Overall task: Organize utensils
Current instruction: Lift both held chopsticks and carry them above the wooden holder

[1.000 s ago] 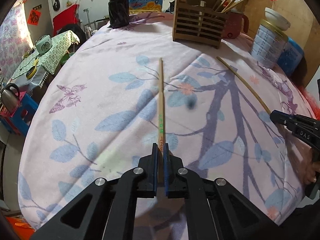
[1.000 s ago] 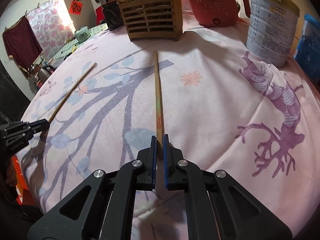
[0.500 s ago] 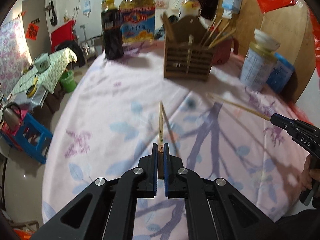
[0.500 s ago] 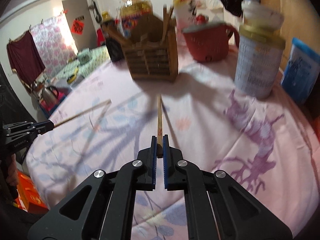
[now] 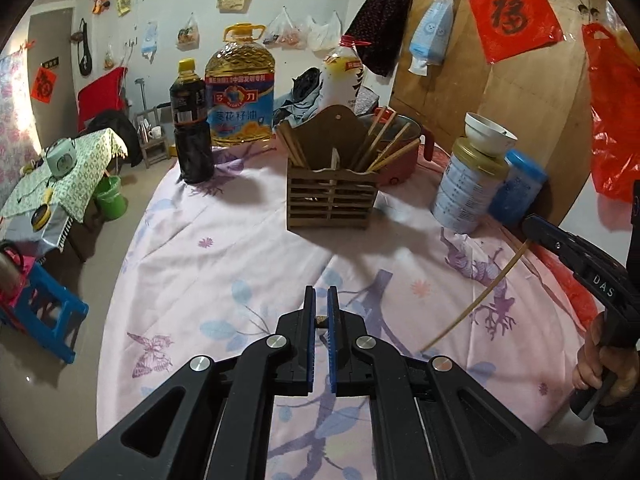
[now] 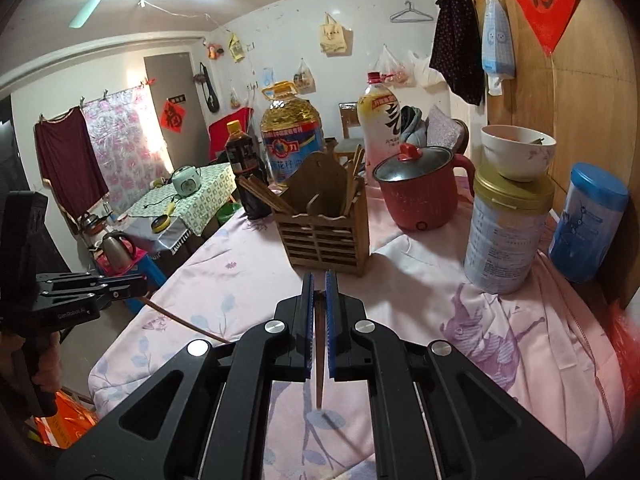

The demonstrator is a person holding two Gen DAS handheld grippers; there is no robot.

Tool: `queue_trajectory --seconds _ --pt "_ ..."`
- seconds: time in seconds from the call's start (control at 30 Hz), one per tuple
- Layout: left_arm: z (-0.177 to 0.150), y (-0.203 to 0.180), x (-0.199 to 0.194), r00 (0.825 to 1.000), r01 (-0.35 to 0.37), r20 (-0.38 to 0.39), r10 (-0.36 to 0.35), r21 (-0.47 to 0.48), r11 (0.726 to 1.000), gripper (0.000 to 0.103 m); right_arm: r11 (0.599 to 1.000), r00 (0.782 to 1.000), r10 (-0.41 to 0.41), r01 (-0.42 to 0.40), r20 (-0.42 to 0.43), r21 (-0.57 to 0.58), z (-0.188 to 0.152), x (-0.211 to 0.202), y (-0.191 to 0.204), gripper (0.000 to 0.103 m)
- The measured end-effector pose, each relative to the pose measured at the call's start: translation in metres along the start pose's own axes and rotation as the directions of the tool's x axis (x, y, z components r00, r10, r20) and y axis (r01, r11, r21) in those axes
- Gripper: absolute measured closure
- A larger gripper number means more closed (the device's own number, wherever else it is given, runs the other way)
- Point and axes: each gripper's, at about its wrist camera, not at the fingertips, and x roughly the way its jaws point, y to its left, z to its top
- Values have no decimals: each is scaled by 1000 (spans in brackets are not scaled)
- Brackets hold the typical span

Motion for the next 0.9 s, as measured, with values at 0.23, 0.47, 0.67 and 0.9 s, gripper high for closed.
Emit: queue_trajectory --seconds 0.23,0.47,0.67,0.9 --pt "6 4 6 1000 10 4 -10 -16 1000 97 1000 1000 -5 5 -4 6 -5 0 1 96" --pt "22 10 7 999 53 2 -53 -34 998 97 1000 1000 -1 1 -2 2 1 1 0 96" --pt "55 9 -1 997 50 56 -50 4 999 97 1000 998 9 -8 63 -5 32 -2 -1 96" --pt "98 1 -9 990 44 129 -52 64 997 98 1000 989 27 -25 143 -19 72 -7 3 96"
